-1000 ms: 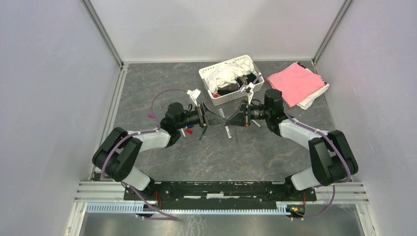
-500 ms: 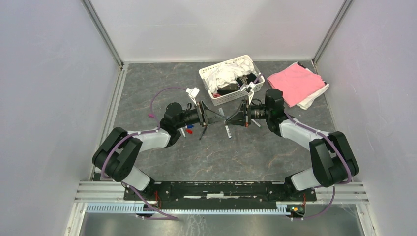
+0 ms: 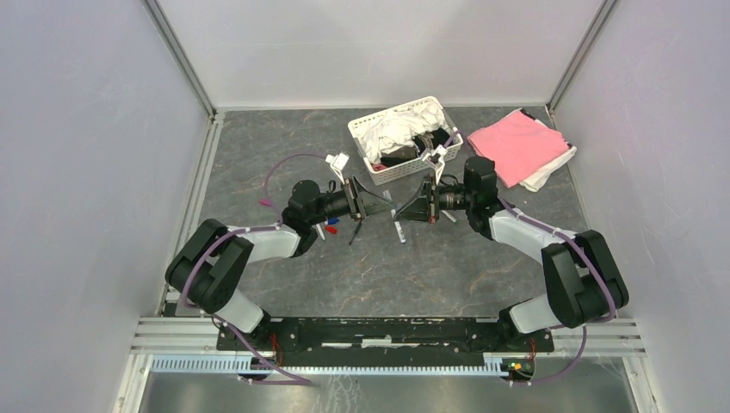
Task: Insert the pens into the pen caps
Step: Move the pen cap to the pen.
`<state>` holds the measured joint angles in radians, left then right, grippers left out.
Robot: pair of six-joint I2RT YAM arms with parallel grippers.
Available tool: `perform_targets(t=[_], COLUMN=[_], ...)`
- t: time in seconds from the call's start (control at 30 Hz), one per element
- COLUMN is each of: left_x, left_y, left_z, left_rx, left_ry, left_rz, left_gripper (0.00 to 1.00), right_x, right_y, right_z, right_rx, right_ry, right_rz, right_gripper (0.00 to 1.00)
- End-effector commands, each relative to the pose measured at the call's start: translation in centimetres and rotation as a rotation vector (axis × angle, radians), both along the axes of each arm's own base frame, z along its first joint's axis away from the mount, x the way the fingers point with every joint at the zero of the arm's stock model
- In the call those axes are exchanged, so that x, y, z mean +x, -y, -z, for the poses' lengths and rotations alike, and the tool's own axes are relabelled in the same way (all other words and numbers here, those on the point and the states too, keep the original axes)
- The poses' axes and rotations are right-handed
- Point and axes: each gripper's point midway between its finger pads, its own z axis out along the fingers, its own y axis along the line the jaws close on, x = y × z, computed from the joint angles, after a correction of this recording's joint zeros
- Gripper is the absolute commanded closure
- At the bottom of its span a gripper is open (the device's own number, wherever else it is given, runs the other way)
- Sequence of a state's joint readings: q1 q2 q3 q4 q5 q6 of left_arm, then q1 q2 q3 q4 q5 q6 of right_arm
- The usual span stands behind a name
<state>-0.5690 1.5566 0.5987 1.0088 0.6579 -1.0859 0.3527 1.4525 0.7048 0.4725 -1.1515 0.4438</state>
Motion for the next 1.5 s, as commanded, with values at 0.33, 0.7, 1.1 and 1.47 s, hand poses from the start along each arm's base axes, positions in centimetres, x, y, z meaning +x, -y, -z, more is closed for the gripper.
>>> perform_targets(t=[0.33,0.7,1.1,1.47], left_x=[-0.4,-0.6,1.8,2.3], left_y=[1.0,1.6,1.3,0.8], left_z=[-0.9,-1.1,-1.4,-1.6], left_rx=[-0.009,-0.040,-0.022,-0.002], left_ry=[0.029,0.020,0.019,0.029], left_rz=[0.061,0.091,-0.044,-0.090], left_gripper=[0.59,0.97,0.98,0.94], right_x=[-0.2,0.2,-0.6,0.2], right_y=[-0.1,-0.2,-0.3,-0.8], right_z=[-1.2,-0.6,1.2,1.6], right_rx=[0.028,0.014,-0.048,-0.086], right_ry=[0.040,0.011,-0.015,-0.034], right_rz=[-0.010,0.011,0.014,0.050], right_gripper=[1.00,0.99,0.52,1.00])
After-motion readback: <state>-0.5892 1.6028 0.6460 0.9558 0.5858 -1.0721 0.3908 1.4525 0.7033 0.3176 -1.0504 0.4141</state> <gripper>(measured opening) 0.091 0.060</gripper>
